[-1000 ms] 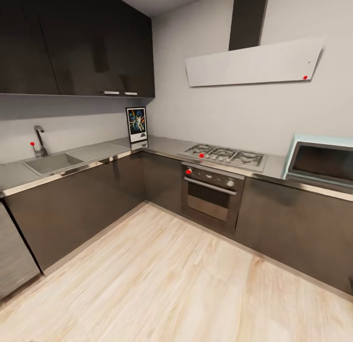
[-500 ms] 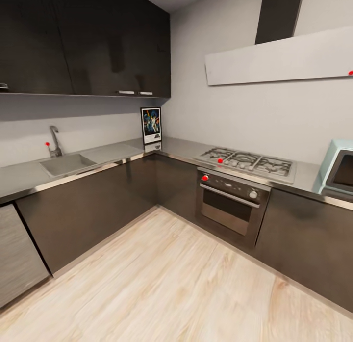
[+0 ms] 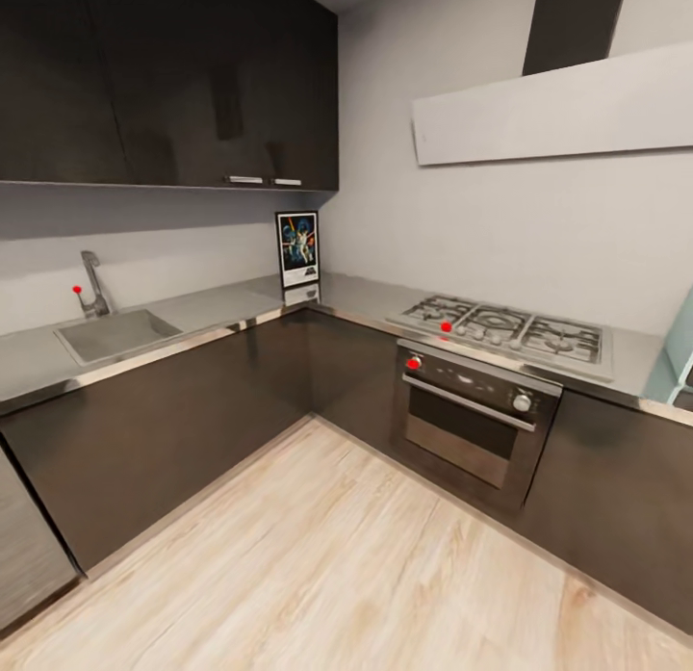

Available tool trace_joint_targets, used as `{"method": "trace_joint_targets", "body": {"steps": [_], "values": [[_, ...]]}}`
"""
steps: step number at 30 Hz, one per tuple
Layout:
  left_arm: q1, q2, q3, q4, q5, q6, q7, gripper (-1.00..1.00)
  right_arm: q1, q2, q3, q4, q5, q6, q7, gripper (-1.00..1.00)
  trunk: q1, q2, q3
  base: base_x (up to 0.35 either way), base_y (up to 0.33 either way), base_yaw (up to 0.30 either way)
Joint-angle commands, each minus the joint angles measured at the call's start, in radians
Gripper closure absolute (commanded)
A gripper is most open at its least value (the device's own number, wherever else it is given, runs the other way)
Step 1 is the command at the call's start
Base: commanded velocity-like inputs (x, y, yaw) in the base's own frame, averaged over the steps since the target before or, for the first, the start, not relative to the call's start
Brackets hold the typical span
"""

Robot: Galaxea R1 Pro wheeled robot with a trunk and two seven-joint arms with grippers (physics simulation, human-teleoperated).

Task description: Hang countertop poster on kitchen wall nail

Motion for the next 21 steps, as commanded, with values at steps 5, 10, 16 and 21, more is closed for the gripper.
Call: {"method": "trace_joint_targets", "body": {"steps": [5, 10, 16, 21], "values": [[0.001, 0.000, 0.001, -0.001, 0.000, -0.002, 0.000, -1.00, -0.001, 0.000, 0.001, 0.001, 0.002, -0.003, -0.003, -1.00, 0.001, 0.000, -0.001, 0.333, 0.149, 0.000], [0.001, 0.000, 0.001, -0.001, 0.000, -0.001, 0.000, -1.00, -0.001, 0.000, 0.002, 0.001, 0.002, -0.003, -0.003, -1.00, 0.001, 0.000, -0.001, 0.320, 0.180, 0.000], [0.001, 0.000, 0.001, -0.001, -0.001, -0.001, 0.000, -1.00, -0.001, 0.000, 0.002, 0.001, 0.002, -0.002, -0.003, -1.00, 0.001, 0.000, -0.001, 0.312, 0.195, 0.000], [0.001, 0.000, 0.001, -0.001, 0.000, -0.001, 0.000, -1.00, -0.001, 0.000, 0.002, 0.001, 0.003, -0.001, -0.003, -1.00, 0.001, 0.000, -0.001, 0.312, 0.195, 0.000]]}}
